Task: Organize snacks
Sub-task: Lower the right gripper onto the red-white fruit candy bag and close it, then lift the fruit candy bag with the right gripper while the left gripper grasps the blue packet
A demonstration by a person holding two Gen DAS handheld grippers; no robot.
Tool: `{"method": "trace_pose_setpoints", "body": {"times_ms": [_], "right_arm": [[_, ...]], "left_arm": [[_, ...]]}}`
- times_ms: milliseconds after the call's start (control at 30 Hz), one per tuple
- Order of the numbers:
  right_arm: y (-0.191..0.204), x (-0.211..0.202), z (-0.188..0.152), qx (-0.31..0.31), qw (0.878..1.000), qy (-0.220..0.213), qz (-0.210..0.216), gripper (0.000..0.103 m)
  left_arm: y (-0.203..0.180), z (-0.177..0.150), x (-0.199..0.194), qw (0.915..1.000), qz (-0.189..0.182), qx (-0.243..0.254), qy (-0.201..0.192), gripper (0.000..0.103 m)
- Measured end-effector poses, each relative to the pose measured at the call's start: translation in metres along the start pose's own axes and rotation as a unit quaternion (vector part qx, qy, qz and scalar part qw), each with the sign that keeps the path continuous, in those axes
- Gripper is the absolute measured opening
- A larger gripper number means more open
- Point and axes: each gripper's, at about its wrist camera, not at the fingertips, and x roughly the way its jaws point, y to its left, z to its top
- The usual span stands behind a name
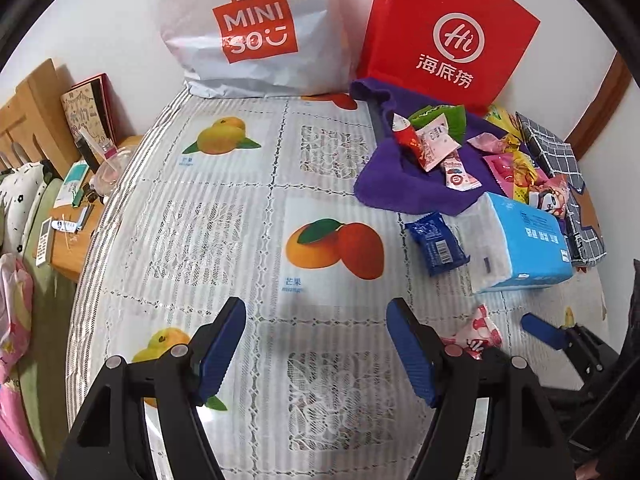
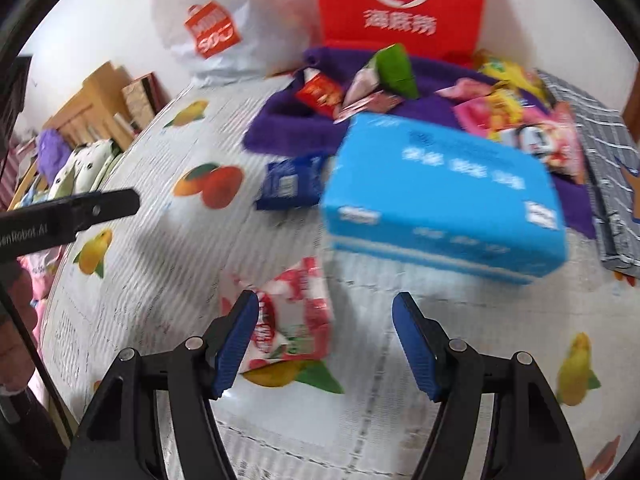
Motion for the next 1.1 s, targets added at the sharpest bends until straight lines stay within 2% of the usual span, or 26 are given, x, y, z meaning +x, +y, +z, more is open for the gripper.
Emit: {"method": "trace_pose_setpoints", "body": {"times_ms": [67,133,367,467,600,633,867,1100], "right_arm": [[0.007,0.003,0.001,-0.009,1.0,0.002,0.016,0.072],[0.013,0.007,0.002,-0.02,1.0,0.004,0.02,0.082],[0.024,0.032,-0.003,-0.038,0.999,0.025,0.001,0.082],[0.026,0.036,-0.004,-0.051,0.998,0.01,-0.022,0.082],[0.026,0.033,-0.006,-0.065,0.997,-0.004,-0.033,0.063],[0.023,0.032,-0.007,-0.065,0.997,-0.004,-0.031,0.062],[-0.006,0.015,-0.018,-0.035,0.999,-0.002,-0.011,0.06],[-0.056,-0.004,-0.033,-0.004,0.998,-0.012,-0.059,0.06]], "left_arm": [[0.004,0.0,0.003,1.0,0.001,-0.001,0.001,0.071],[0.007,0.0,0.005,1.0,-0.001,-0.003,0.002,0.071],[0.013,-0.001,0.01,0.9999,-0.004,-0.007,0.008,0.071],[0.012,-0.002,0.012,0.9999,-0.001,-0.003,0.011,0.071],[0.011,-0.002,0.016,0.9999,-0.001,-0.005,0.015,0.071],[0.009,-0.002,0.017,0.9998,-0.001,-0.006,0.016,0.071],[-0.018,0.003,0.029,0.9996,-0.009,0.012,0.025,0.071],[-0.053,0.019,0.042,0.9987,-0.038,0.023,0.024,0.071]]}}
